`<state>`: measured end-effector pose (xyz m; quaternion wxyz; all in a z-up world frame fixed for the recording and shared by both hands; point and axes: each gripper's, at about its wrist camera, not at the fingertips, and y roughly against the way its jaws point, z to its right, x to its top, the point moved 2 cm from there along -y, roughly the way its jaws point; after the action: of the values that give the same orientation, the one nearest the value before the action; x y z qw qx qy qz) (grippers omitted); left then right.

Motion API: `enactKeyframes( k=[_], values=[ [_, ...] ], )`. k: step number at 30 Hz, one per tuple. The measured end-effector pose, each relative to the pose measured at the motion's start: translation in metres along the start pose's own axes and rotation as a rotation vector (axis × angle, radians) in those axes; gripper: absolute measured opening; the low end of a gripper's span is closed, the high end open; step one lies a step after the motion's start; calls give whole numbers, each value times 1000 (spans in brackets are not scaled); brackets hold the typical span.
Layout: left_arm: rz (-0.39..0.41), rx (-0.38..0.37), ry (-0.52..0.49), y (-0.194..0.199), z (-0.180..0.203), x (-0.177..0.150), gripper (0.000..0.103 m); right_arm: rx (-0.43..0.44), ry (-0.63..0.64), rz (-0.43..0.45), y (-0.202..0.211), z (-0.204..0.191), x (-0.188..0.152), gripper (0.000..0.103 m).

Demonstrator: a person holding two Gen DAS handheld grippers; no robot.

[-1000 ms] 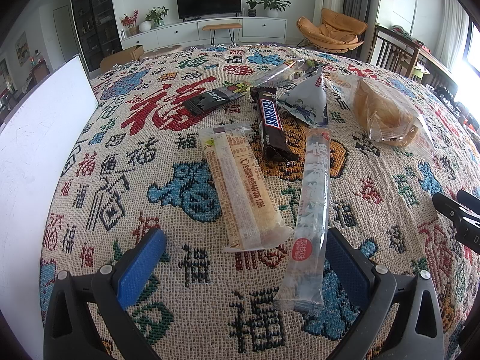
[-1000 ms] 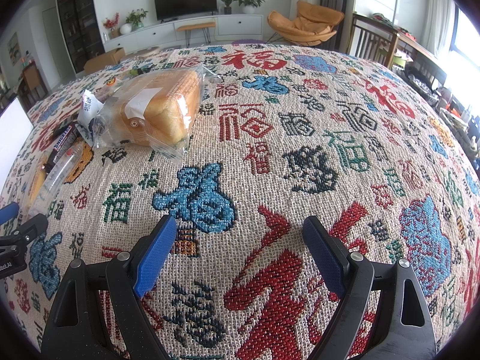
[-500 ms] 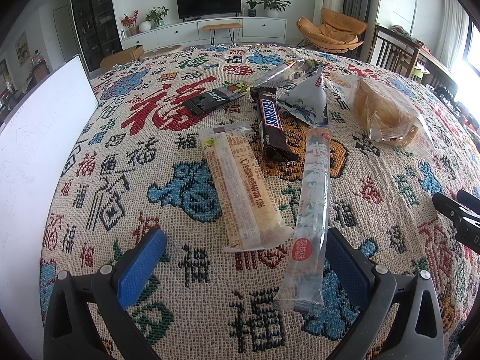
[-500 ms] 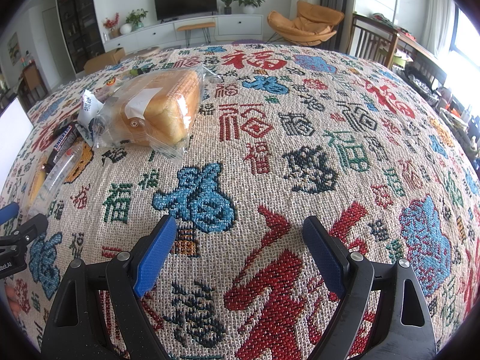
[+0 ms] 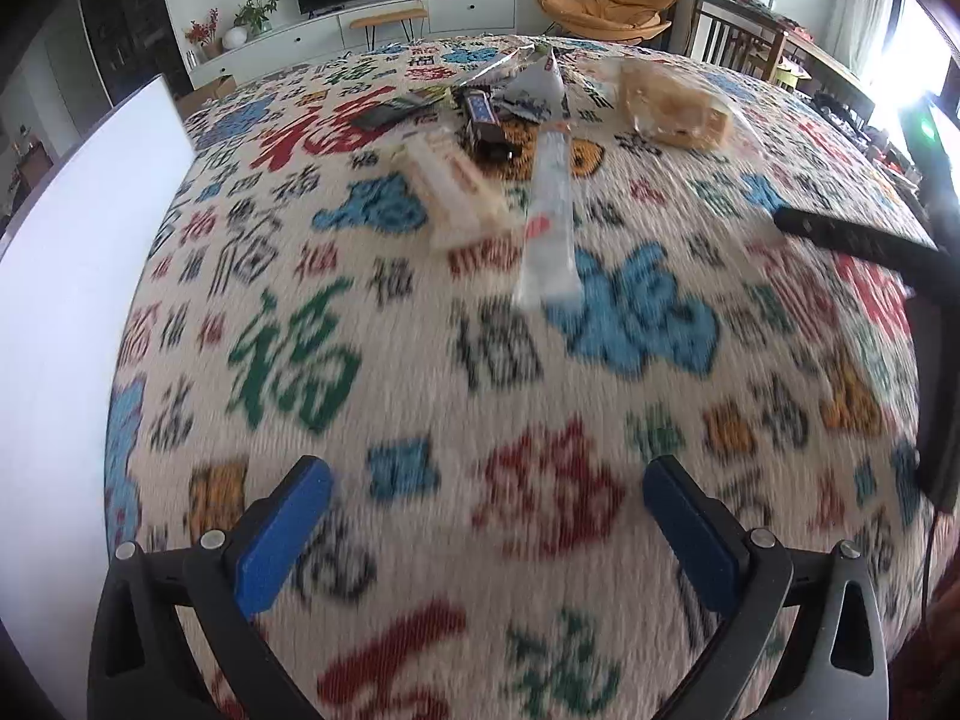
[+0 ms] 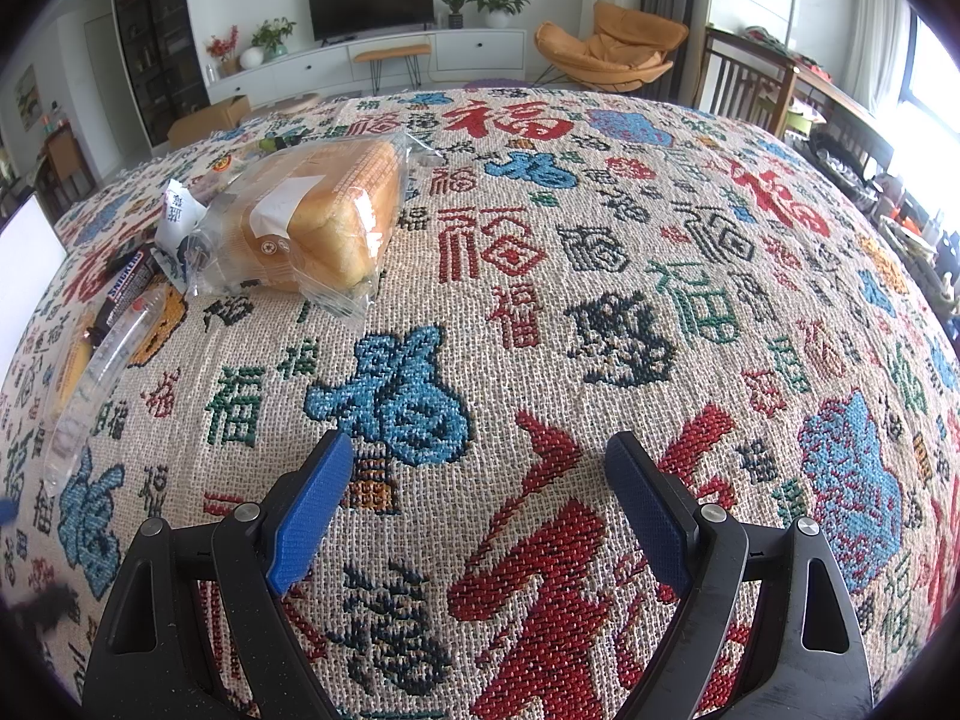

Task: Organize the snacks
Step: 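Lower the right tool onto the clear red-labelled jelly stick and close on it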

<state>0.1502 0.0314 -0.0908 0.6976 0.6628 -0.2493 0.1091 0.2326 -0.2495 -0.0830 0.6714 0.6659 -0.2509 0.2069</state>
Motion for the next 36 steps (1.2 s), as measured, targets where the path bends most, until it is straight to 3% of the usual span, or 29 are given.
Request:
enactKeyframes(
  k=[4, 21, 23, 25, 26, 27, 30, 32, 33, 34, 35, 36],
  values=[
    [34, 20, 29, 10, 0, -20, 103, 0, 0, 0, 0, 0, 0, 88],
    [114, 25, 38, 18, 0, -36, 103, 4, -5, -3, 1, -1, 0, 90],
    [116, 27, 42, 18, 1, -36, 103, -2, -59, -86, -1, -7, 10, 89],
    [117, 31, 45, 18, 1, -37, 103, 166, -142, -144, 6, -23, 21, 89],
    [116, 32, 45, 18, 1, -37, 103, 282, -177, -157, 13, -41, 28, 88],
    [116, 32, 45, 18, 1, -37, 103, 341, -168, -167, 20, -65, 36, 88],
    [117, 31, 45, 18, 1, -37, 103, 380, 17, -223, 22, -140, 48, 85],
    [118, 32, 46, 19, 1, -37, 103, 321, 169, -273, 7, -187, 49, 85],
    [118, 33, 46, 19, 1, -37, 103, 289, 181, -287, 1, -194, 49, 84],
    [120, 34, 47, 19, 2, -37, 103, 260, 166, -304, -7, -199, 49, 73],
    [121, 34, 47, 19, 2, -38, 103, 253, 133, -319, -14, -199, 49, 53],
    [122, 35, 47, 20, 2, -38, 103, 242, 118, -305, -14, -198, 50, 49]
  ],
)
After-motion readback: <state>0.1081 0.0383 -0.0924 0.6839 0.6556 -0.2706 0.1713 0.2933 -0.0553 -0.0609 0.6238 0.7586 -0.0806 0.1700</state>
